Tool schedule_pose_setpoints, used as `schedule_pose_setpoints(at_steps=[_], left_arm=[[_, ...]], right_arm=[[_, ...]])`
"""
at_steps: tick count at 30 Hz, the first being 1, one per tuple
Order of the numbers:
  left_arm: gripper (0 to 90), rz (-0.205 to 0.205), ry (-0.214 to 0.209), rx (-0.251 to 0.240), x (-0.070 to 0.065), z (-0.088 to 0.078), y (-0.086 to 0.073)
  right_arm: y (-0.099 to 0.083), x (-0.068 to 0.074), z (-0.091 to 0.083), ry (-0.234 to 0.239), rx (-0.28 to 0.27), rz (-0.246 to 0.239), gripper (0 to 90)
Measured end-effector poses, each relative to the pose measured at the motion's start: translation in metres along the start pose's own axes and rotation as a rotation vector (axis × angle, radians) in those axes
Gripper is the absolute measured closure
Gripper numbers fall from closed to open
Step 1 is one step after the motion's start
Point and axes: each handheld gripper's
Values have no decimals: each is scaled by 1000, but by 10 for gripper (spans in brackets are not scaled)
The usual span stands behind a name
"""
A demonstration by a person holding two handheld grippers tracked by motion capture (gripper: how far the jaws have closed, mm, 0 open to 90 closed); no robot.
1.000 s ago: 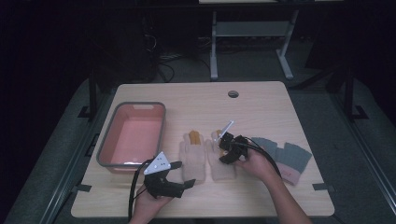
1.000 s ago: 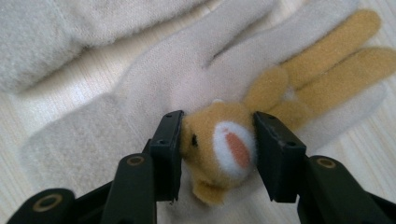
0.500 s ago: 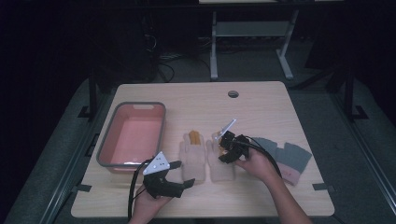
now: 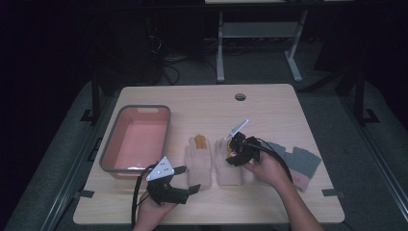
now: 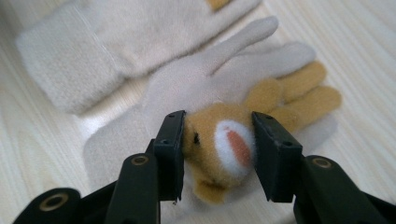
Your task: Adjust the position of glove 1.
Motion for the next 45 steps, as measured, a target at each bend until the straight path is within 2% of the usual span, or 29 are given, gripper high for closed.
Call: schedule_pose_setpoints(at_steps=[11, 16, 18, 21, 25, 30, 35, 45], left_arm=[[159, -11, 6, -29, 0, -4, 1], [159, -16, 12, -42, -1, -6, 1], [159, -7, 15, -40, -1, -7, 2], [159, 6, 21, -36, 0, -9, 2], [159, -14, 18, -42, -2, -10, 1], [159, -17, 16, -48, -2, -10, 1], [159, -9, 21, -41, -2, -11, 1], [159, -2, 25, -36, -1, -12, 1]], right_arm=[[10, 6, -21, -18, -44, -8, 567], [22, 13, -30, -26, -67, -25, 567], [31, 18, -32, -23, -80, -37, 567], [40, 23, -30, -19, -83, -55, 567], [50, 30, -25, -3, -88, -76, 567], [61, 35, -16, 10, -86, -90, 567], [67, 39, -8, 17, -82, -106, 566], [75, 44, 4, 30, -72, -108, 566]])
Point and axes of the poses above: each handheld gripper's, and its own axes: z roughly forward along the jaws, y roughly out of its top, x roughly to its left, and after that the axes turned 3 degrees about x, right-handed
